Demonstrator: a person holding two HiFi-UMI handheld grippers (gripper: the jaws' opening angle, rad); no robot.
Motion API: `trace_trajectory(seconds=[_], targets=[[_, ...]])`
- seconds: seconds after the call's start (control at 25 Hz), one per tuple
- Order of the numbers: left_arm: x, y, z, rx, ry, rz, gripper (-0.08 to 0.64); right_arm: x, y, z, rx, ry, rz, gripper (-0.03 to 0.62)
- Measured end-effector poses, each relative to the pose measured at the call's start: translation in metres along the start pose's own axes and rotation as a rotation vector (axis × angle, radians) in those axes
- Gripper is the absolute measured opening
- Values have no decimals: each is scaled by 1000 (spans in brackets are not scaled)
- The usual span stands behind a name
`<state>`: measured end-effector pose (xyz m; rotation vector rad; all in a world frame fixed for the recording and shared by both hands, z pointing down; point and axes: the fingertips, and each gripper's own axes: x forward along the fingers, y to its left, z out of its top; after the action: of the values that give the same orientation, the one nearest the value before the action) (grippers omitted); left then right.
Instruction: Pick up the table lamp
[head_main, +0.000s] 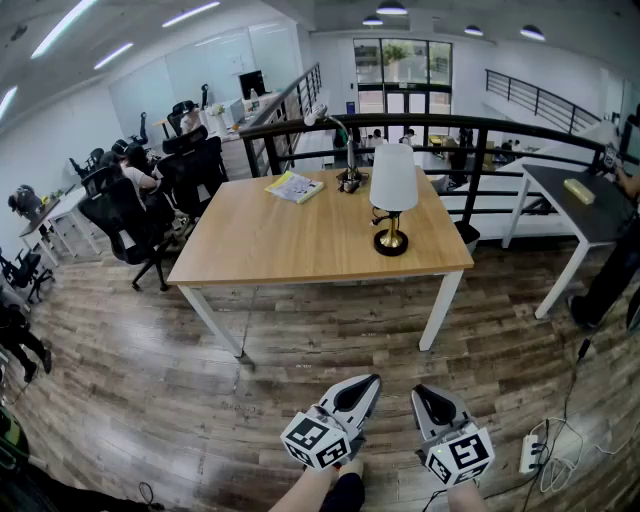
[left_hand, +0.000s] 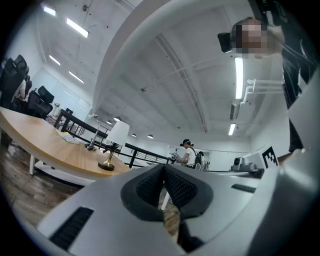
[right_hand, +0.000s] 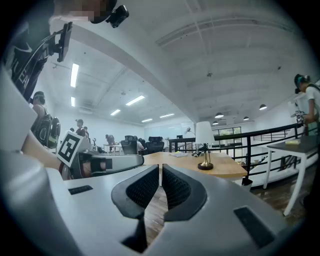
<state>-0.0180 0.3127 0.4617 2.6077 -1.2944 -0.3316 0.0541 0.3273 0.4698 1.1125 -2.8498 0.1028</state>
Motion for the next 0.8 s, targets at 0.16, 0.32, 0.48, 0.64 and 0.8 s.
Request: trace_trajectory(seconds=[0.16, 0.32, 0.48, 0.64, 0.8], targets=[[29, 41, 11, 0, 13, -27, 9, 49, -19, 3, 1, 18, -14, 44], [48, 80, 13, -21, 30, -42, 9, 88, -33, 0, 7, 33, -38, 46], [65, 108, 16, -39, 32, -64, 9, 115, -45, -2, 5, 42, -64, 46], [82, 122, 15, -63, 35, -90, 9, 133, -57, -8, 9, 71, -79, 44], [100, 135, 9, -77, 45, -99, 9, 153, -75, -17, 21, 82, -85, 44]])
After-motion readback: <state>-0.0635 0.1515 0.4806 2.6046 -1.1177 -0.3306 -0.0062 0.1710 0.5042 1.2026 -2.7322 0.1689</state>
